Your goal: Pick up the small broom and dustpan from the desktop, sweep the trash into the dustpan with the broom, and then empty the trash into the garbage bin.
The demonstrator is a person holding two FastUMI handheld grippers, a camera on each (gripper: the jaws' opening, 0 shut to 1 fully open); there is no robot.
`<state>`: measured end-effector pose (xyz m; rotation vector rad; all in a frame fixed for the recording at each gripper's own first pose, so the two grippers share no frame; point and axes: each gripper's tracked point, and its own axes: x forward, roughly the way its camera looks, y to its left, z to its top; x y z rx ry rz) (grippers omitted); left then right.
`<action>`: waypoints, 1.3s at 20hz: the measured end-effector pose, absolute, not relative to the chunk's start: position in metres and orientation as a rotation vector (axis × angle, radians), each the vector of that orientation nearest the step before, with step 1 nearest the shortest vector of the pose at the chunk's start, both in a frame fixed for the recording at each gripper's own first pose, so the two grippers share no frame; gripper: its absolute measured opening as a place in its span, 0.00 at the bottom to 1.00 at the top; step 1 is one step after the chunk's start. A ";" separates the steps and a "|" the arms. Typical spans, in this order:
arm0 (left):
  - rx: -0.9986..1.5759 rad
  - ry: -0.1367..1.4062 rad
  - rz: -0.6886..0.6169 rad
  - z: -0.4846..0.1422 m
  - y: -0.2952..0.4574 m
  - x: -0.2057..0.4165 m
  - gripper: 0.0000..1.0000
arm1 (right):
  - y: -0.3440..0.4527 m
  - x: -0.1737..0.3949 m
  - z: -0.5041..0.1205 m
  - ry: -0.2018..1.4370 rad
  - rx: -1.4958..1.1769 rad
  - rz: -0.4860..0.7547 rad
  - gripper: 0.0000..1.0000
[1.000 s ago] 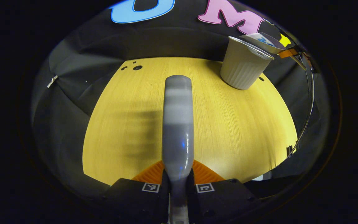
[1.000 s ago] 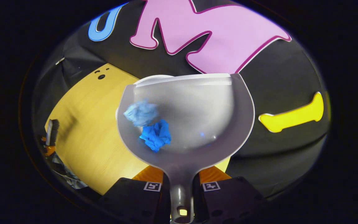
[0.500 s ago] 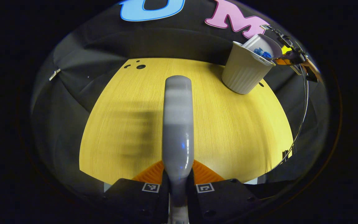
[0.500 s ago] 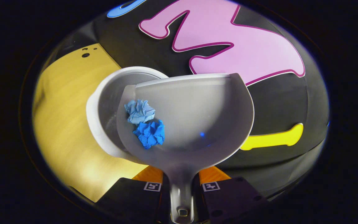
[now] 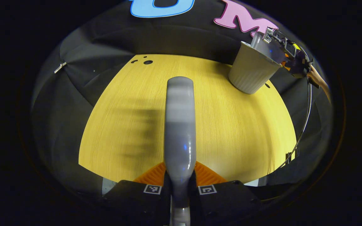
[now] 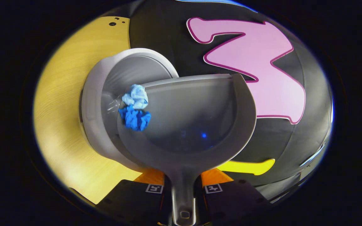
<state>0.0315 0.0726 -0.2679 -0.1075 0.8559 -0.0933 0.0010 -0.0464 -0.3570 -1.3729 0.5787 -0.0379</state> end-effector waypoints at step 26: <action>-0.118 0.810 0.012 -0.252 0.036 0.043 0.28 | -0.074 0.018 -0.321 0.464 -1.359 -0.054 0.33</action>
